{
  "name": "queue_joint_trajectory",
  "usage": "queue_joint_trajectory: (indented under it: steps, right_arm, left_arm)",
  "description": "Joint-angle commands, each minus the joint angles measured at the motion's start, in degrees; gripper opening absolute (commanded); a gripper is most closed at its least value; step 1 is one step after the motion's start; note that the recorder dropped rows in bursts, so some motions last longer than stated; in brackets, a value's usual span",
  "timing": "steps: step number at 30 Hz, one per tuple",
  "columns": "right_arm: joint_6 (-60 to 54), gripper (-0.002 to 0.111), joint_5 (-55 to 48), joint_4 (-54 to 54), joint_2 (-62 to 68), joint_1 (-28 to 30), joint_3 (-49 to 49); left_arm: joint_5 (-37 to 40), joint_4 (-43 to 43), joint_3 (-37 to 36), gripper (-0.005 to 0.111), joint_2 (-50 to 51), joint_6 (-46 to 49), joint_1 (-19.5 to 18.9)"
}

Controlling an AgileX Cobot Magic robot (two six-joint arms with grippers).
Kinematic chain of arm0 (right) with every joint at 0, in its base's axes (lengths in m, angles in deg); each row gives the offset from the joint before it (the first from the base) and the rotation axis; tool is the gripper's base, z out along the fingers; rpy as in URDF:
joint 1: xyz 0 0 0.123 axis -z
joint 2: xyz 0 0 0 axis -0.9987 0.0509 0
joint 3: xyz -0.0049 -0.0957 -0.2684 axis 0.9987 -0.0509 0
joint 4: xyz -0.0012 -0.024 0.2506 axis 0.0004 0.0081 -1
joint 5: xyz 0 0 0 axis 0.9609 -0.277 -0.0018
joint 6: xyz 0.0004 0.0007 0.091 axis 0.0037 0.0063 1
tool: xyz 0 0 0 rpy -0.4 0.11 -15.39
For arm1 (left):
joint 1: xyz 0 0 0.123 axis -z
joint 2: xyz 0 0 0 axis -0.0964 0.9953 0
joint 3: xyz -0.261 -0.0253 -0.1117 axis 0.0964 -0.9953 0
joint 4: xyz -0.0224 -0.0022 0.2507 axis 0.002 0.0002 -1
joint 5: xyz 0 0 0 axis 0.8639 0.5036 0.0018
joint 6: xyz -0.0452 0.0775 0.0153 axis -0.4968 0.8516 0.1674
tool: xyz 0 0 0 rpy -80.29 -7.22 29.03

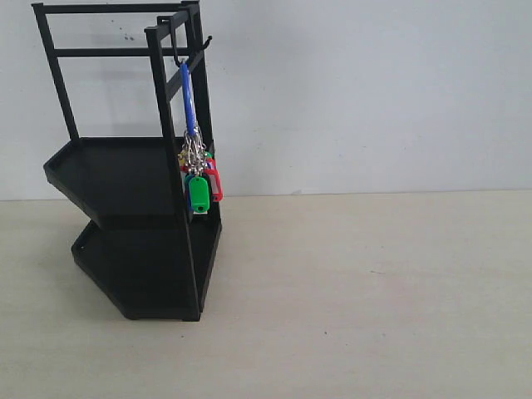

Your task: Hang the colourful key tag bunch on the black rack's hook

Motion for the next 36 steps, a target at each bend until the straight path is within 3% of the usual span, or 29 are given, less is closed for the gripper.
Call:
queue_joint_trajectory:
  steps: [1,7,11,32,36]
  right_arm:
    - [4.0,0.000,-9.2,0.3,-8.3,9.5,-1.2]
    - [4.0,0.000,-33.0,0.3,-16.3,29.7,-6.8]
    - [4.0,0.000,-41.6,0.3,-17.6,35.4,-7.3]
    - [5.7,0.000,-59.5,0.3,-17.0,36.1,-7.3]
    - [10.1,0.000,-62.1,3.0,-17.0,36.1,-7.3]
  left_arm:
    - [-0.9,0.4,0.1,0.004,-0.1,-0.6,-0.2]
    - [-0.9,0.4,0.1,0.004,-0.1,-0.6,-0.2]
    - [-0.9,0.4,0.1,0.004,-0.1,-0.6,-0.2]
    - [-0.9,0.4,0.1,0.004,-0.1,-0.6,-0.2]
    - [-0.9,0.4,0.1,0.004,-0.1,-0.6,-0.2]
